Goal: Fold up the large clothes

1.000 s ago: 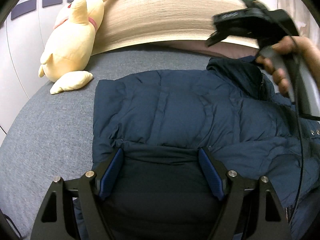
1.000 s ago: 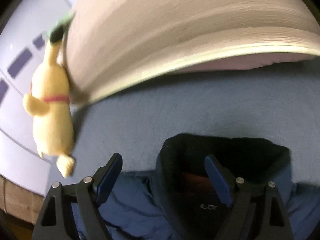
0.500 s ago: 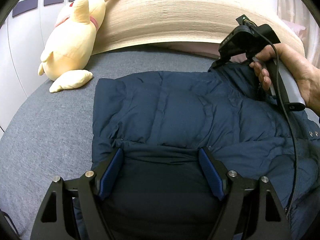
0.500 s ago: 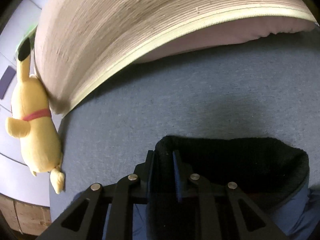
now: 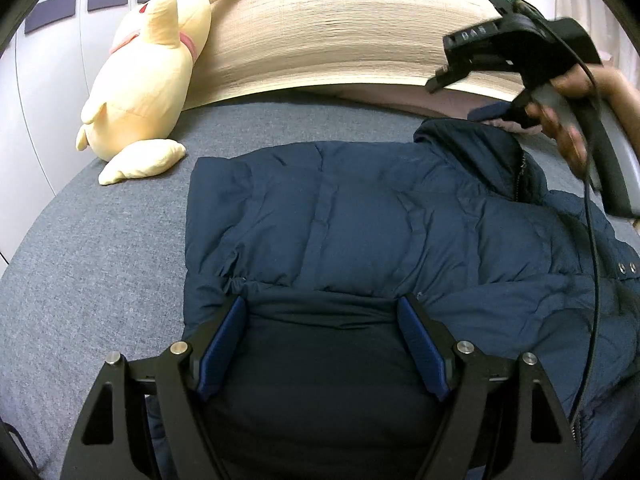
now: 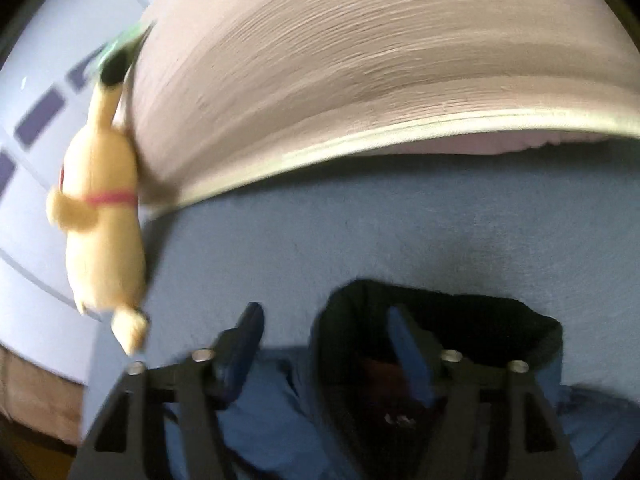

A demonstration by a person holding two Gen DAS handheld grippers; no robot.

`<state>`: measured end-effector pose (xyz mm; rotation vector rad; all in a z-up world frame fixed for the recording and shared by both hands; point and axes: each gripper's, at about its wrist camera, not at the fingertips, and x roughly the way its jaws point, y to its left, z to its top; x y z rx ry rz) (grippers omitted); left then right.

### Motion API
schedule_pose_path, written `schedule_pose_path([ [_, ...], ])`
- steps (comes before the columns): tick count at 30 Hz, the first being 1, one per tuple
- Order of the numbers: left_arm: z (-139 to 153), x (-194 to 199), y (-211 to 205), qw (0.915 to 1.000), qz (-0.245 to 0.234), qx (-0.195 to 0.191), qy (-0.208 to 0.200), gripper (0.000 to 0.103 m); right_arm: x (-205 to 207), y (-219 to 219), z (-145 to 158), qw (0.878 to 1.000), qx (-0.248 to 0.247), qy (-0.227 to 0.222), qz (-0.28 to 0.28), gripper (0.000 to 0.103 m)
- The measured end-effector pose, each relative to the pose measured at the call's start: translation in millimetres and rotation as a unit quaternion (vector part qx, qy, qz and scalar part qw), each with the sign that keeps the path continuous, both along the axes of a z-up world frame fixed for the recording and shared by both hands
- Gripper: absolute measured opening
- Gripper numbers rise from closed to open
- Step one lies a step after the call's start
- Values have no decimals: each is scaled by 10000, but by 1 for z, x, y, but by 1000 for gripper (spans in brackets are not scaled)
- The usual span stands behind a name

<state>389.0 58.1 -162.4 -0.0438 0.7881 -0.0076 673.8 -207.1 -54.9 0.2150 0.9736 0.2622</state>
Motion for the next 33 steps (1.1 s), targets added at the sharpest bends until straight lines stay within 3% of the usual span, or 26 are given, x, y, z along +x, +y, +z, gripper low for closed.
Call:
schedule_pose_path([
  [2, 0, 0, 1, 10000, -1, -4, -3, 78, -5, 8, -10, 9994, -256, 134, 205, 67],
  [4, 0, 0, 0, 10000, 0, -6, -5, 78, -1, 12, -23, 9978, -420, 367, 368, 16],
  [5, 0, 0, 0, 10000, 0, -3, -5, 78, 1, 11, -24, 9974, -499, 397, 334, 15],
  [8, 0, 0, 1, 10000, -5, -31, -12, 78, 5, -1, -21, 9990, -249, 301, 200, 14],
  [11, 0, 0, 1, 10000, -23, -58, -18, 78, 15, -34, -48, 9973, 228, 678, -132, 14],
  [14, 0, 0, 1, 10000, -19, -60, -16, 78, 13, -28, -49, 9985, 226, 492, -94, 15],
  [16, 0, 0, 1, 10000, -21, -57, -15, 78, 12, -30, -46, 9979, 293, 567, -108, 25],
  [17, 0, 0, 1, 10000, -22, -59, -16, 78, 10, -32, -41, 9978, 319, 560, -136, 39],
  [18, 0, 0, 1, 10000, -22, -62, -17, 78, 7, -32, -34, 9983, 298, 483, -127, 60],
  [20, 0, 0, 1, 10000, -24, -67, -19, 78, -6, -32, -14, 9997, 147, 168, -135, 67],
  [25, 0, 0, 1, 10000, -24, -63, -20, 78, -52, -33, 31, 9981, -10, -613, 92, 67],
  [30, 0, 0, 1, 10000, -24, -65, -21, 78, -69, -26, 12, 9929, -828, -326, 791, 66],
  [31, 0, 0, 1, 10000, -23, -63, -20, 78, -69, -24, 6, 9921, -888, -265, 840, 62],
  [32, 0, 0, 1, 10000, -22, -62, -21, 78, -68, -23, 0, 9899, -1123, -252, 826, 37],
  [33, 0, 0, 1, 10000, -24, -64, -22, 78, -64, -25, -5, 9884, -1314, -215, 733, 32],
])
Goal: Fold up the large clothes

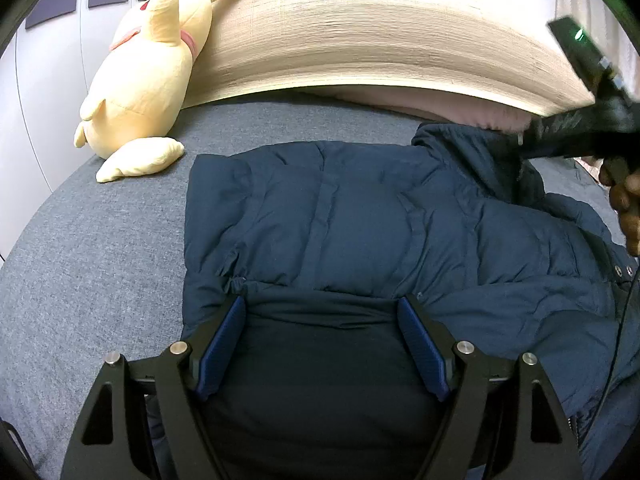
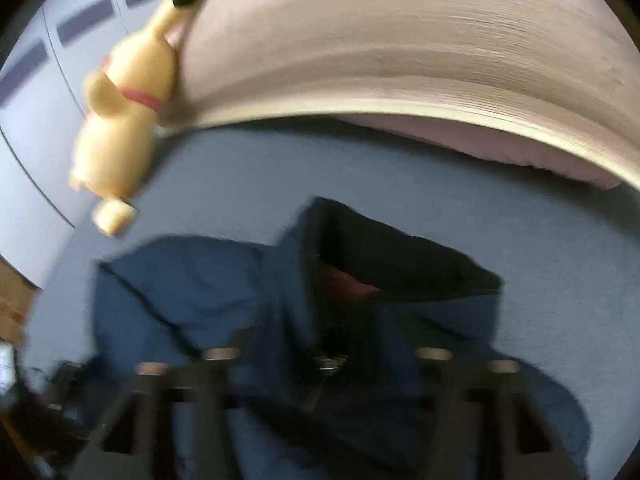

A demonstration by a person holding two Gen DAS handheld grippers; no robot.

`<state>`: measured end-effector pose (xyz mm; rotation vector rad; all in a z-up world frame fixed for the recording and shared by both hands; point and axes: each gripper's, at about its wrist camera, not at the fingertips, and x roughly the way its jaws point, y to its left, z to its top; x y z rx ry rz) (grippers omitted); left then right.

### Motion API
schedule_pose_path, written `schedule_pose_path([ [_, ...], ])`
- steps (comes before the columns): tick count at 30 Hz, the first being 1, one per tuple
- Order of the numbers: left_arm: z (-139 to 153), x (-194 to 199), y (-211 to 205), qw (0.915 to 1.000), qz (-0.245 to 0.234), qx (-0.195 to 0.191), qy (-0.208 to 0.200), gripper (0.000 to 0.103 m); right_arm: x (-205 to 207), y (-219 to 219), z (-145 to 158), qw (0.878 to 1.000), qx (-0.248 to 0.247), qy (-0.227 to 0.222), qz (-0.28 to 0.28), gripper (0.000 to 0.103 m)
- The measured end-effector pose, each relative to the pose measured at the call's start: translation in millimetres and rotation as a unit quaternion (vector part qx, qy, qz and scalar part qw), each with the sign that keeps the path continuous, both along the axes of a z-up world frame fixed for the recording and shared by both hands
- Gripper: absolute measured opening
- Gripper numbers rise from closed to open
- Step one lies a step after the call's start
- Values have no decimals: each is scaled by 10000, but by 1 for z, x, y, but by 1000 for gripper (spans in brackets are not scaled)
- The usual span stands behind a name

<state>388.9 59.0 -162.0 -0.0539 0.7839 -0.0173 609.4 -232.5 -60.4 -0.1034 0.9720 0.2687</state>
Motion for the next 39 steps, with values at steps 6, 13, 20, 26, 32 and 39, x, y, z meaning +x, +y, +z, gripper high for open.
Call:
schedule_pose_path([
  [6, 0, 0, -1, 10000, 0, 0, -2, 79, 24, -22, -34, 9978, 233, 343, -520, 27],
  [13, 0, 0, -1, 10000, 1, 0, -4, 79, 12, -27, -15, 9949, 518, 326, -798, 60],
  [20, 2, 0, -2, 10000, -13, -28, -7, 79, -72, -52, 67, 9910, 999, -536, -713, 81],
  [26, 38, -18, 14, 9990, -224, -379, -48, 81, -211, -94, 111, 9830, 1217, -1018, -920, 86],
  [32, 87, -90, 57, 9974, 53, -614, -379, 82, -346, -133, 86, 9772, 1242, -913, -1458, 88],
  [39, 78, -193, 106, 9960, 483, -748, -103, 82, -474, -181, 7, 9436, 2059, -546, -2534, 88],
])
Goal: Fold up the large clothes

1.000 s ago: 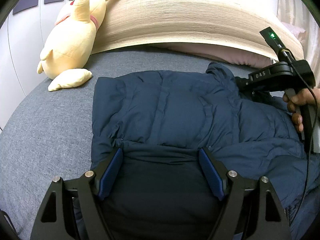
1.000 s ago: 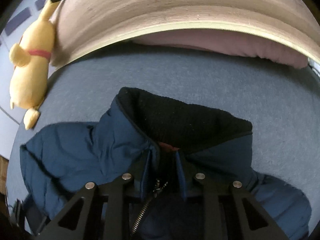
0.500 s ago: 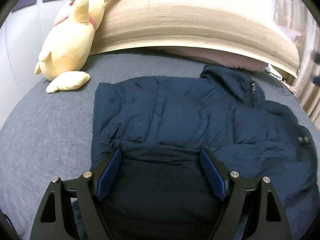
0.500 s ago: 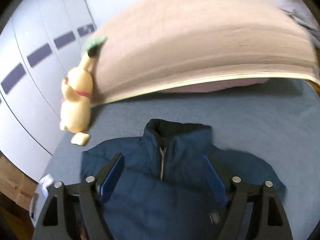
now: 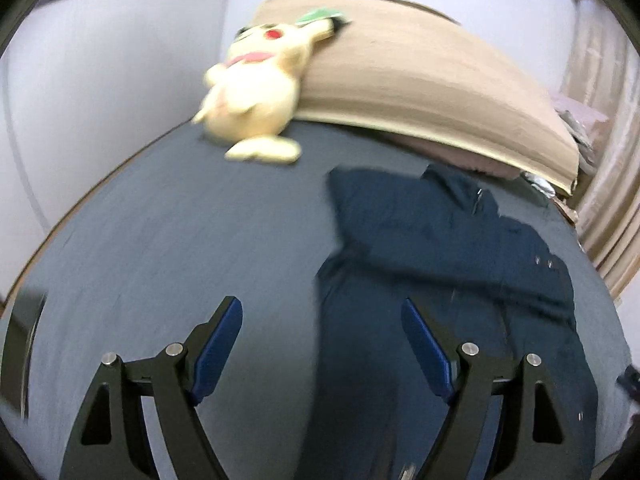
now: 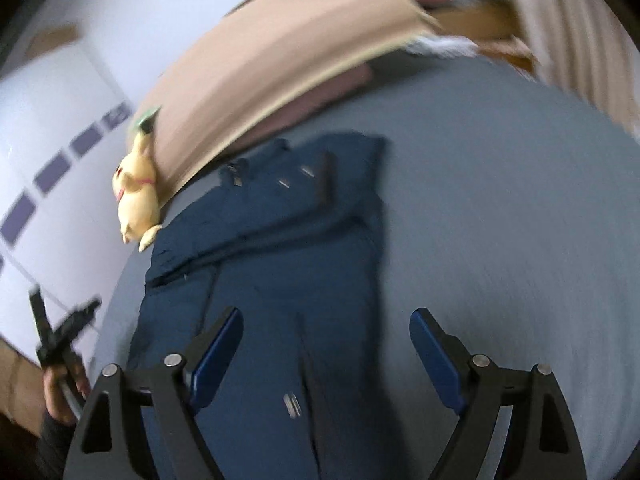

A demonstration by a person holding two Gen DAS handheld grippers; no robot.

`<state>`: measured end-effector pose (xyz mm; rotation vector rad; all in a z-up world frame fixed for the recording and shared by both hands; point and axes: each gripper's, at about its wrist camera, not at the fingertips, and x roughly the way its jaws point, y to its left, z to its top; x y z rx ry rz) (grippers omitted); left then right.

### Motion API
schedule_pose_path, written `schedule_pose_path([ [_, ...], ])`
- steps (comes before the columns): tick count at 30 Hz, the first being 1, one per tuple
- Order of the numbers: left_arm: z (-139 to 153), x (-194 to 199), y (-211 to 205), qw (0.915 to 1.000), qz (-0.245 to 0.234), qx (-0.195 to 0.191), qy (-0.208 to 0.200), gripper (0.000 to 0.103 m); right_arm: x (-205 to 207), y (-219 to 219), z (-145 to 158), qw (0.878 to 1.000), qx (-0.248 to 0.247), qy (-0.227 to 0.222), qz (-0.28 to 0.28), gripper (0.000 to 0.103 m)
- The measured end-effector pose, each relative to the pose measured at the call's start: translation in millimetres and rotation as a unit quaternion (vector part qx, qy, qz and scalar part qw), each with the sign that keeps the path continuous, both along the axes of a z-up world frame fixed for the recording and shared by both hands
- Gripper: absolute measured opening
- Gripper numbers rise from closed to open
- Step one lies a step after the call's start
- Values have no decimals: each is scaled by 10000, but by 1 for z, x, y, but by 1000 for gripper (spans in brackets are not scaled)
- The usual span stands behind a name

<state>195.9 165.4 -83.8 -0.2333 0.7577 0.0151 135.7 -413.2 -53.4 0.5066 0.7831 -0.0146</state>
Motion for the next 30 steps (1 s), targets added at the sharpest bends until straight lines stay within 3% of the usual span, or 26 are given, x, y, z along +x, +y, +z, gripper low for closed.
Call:
schedule_pose_path([
  [6, -23, -80, 22, 9974, -49, -538, 481, 82, -63, -32, -35, 9967, 622, 268, -443, 88],
  [8, -32, -104, 24, 9951, -111, -784, 588, 82, -73, -34, -38, 9962, 684, 233, -481, 88],
  [12, -51, -130, 18, 9923, -206, -912, 818, 82, -85, -28, -46, 9956, 786, 217, -459, 88],
  [16, -67, -144, 15, 9887, -244, -1058, 1031, 82, -88, -22, -56, 9949, 868, 366, -362, 88],
  [30, -71, -157, 9, 9861, -400, -1246, 1020, 82, -96, -12, -70, 9944, 927, 476, -146, 88],
])
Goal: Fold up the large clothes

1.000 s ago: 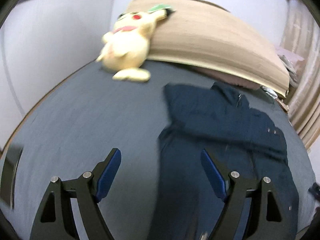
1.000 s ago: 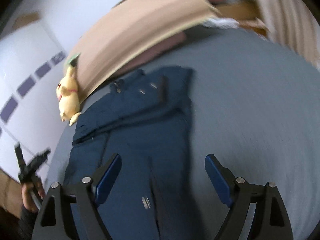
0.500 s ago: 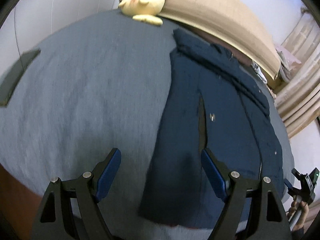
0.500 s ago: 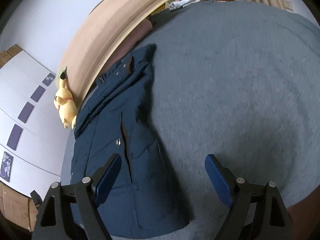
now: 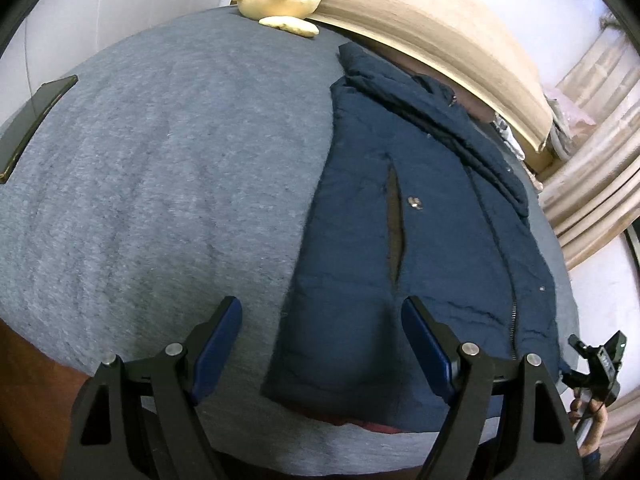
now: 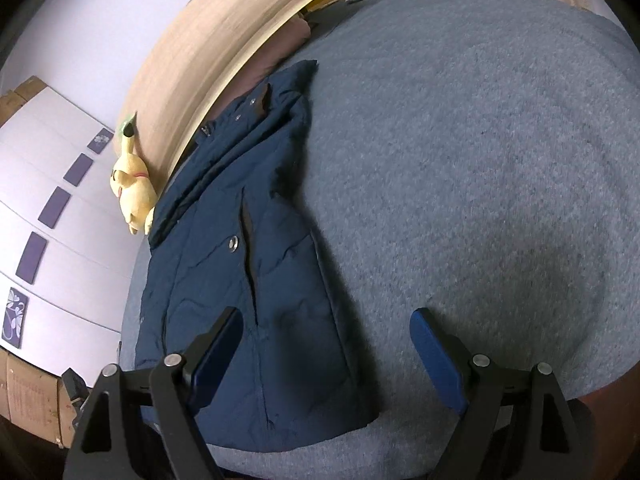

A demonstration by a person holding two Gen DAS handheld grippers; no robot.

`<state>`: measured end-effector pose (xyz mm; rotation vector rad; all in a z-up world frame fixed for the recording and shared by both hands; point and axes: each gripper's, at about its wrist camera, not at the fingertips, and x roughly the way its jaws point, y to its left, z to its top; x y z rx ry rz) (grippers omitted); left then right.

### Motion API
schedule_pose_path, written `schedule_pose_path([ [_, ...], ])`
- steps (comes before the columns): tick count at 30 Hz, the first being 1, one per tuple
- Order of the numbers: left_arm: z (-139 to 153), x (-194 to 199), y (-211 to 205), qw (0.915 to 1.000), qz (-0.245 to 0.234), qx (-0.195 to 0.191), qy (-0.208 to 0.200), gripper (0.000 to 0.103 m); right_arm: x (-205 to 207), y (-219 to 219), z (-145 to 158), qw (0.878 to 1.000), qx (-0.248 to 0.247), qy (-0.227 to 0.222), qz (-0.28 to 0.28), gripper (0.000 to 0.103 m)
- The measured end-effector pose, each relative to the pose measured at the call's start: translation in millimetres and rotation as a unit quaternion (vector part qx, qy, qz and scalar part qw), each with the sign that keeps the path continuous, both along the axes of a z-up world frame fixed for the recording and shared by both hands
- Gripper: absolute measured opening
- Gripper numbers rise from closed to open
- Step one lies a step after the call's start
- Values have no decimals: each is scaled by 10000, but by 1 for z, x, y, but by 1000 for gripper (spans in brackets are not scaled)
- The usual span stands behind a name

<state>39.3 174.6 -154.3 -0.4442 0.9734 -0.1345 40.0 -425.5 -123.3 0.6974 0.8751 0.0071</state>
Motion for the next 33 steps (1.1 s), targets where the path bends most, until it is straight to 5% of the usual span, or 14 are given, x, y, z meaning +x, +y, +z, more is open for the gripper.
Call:
schedule_pose_path([
  [4, 10, -1, -3, 9997, -115, -58, -213, 82, 1, 0, 1, 10000, 44, -38, 67, 88],
  [12, 0, 4, -8, 9999, -165, -11, 31, 82, 6, 18, -5, 9985, 226, -44, 504, 87],
  [16, 16, 5, -9, 9995, -148, -16, -288, 82, 5, 24, 2, 9979, 183, -225, 576, 84],
  [21, -6, 16, -11, 9997, -125, 115, 191, 82, 10, 24, -7, 9978, 222, -75, 617, 77],
  [26, -6, 17, -25, 9976, -303, 564, 250, 82, 10, 27, -8, 9976, 188, -45, 661, 74],
  [33, -8, 22, -31, 9974, -255, 611, 295, 82, 14, 33, -9, 9973, 95, 26, 734, 73],
])
